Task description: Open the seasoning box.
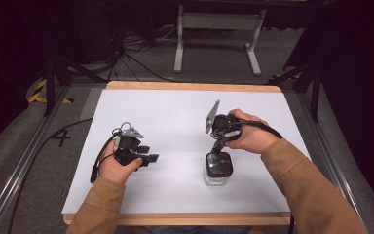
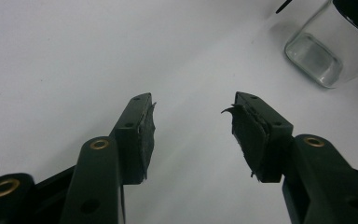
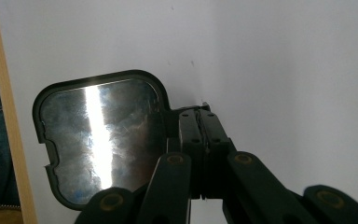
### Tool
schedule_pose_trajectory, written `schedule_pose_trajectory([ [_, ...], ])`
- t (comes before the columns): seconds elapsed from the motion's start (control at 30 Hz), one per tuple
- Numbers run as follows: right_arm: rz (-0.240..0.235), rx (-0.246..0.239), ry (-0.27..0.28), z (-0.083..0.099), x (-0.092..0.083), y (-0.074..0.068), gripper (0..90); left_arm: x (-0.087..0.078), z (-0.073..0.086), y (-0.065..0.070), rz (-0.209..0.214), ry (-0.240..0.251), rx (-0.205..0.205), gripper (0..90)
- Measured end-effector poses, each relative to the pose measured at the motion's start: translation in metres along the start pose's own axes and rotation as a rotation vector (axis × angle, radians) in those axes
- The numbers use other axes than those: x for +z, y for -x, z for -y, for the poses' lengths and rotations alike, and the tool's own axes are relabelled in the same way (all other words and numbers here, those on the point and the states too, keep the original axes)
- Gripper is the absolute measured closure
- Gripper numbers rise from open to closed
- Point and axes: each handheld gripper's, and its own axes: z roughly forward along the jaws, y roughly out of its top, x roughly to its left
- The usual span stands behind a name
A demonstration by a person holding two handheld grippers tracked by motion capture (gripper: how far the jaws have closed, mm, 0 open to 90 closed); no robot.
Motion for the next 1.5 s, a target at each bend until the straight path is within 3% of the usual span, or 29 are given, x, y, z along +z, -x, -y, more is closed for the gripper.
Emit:
schedule_pose_trajectory([
  [0.23, -0.024, 0.004, -0.003, -0.0020, 0.0007, -0.0009, 90.0, 0.0023, -0.0006, 0.0019, 0.001, -0.010, 0.006, 49.0],
  [0.37, 0.011, -0.005, 0.005, -0.0024, -0.0030, -0.0006, 90.0, 0.0028, -0.0007, 0.0020, 0.002, -0.010, 0.007, 49.0],
  [0.5, 0.013, 0.002, 0.006, -0.0017, -0.0009, 0.0015, 90.0, 0.0028, -0.0006, 0.0023, 0.002, -0.008, 0.006, 49.0],
  [0.83, -0.004, -0.003, 0.023, -0.0028, -0.0009, 0.0017, 90.0, 0.0025, -0.0006, 0.0021, 0.001, -0.012, 0.006, 48.9],
  [1.5, -0.058, 0.040, 0.036, -0.0013, 0.0000, 0.0064, 90.0, 0.0047, -0.0011, 0.0042, 0.003, -0.014, 0.016, 48.7],
])
